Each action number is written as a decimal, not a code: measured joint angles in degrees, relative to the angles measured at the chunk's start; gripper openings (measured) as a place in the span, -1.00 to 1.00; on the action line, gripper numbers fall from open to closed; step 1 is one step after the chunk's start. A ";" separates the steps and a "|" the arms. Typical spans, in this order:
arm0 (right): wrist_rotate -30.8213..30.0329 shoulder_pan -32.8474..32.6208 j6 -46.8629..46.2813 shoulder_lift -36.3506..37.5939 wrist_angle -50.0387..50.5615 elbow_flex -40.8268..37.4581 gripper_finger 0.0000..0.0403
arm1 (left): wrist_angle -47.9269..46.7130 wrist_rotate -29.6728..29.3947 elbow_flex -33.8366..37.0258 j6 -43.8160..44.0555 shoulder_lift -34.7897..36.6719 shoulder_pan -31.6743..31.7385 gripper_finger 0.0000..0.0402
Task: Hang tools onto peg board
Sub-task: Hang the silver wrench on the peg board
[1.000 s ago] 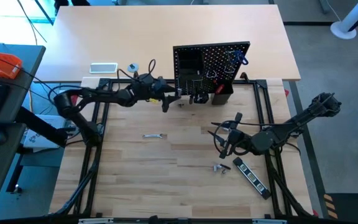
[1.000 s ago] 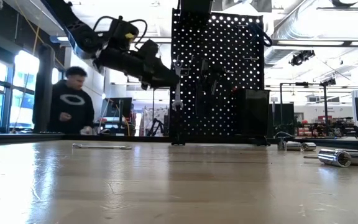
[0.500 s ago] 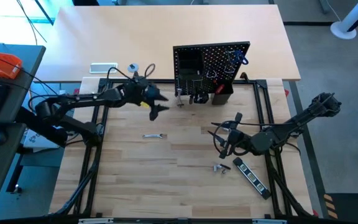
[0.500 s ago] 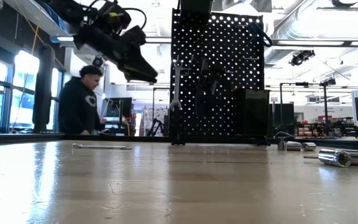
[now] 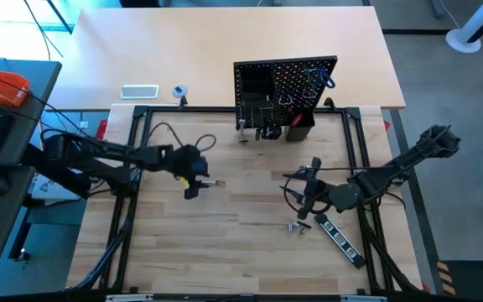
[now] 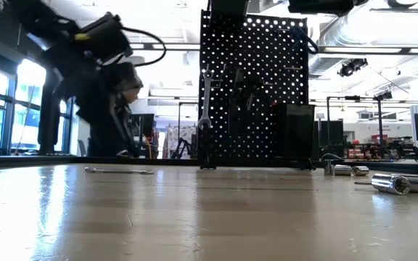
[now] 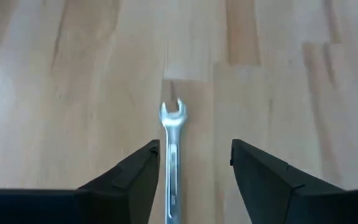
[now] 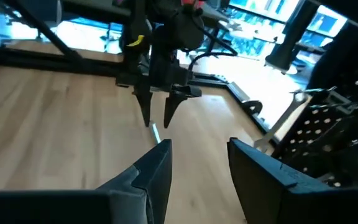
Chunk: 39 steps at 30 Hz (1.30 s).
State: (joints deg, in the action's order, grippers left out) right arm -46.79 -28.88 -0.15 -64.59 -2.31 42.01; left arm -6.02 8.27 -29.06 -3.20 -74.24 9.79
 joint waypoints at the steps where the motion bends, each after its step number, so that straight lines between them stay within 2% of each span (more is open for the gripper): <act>1: 0.22 0.00 -0.32 -0.40 0.05 -0.09 -0.24 | 2.13 -1.43 1.49 0.49 0.00 -0.89 -0.08; 5: 0.57 0.00 -1.78 -3.08 0.23 -0.13 -0.24 | 9.96 -8.01 6.16 1.22 0.00 -3.32 -0.16; 7: 0.66 0.00 -2.60 -4.63 0.28 -0.16 -0.24 | 12.46 -9.28 7.70 1.17 0.00 -3.65 -0.19; 14: 1.07 0.00 -5.66 -9.56 -1.23 -0.19 -0.24 | 15.57 -8.91 10.34 1.20 -2.50 -2.07 -0.30; 21: 2.39 0.02 -6.06 -13.22 -5.39 -0.21 -0.24 | 19.78 -4.84 10.43 1.02 -7.07 -0.97 -0.41; 29: 2.52 0.02 -6.48 -15.31 -7.77 -0.22 -0.24 | 23.96 -4.57 10.28 -0.54 -11.22 -1.03 -0.93; 39: 2.70 0.37 -7.94 -16.63 -7.85 -0.21 -0.24 | 25.79 -3.80 8.85 -1.53 -11.21 -1.28 -1.00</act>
State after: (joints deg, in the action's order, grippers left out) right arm -44.09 -28.51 -8.09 -81.22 -10.16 41.80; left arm 19.77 4.47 -20.22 -4.73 -85.45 8.50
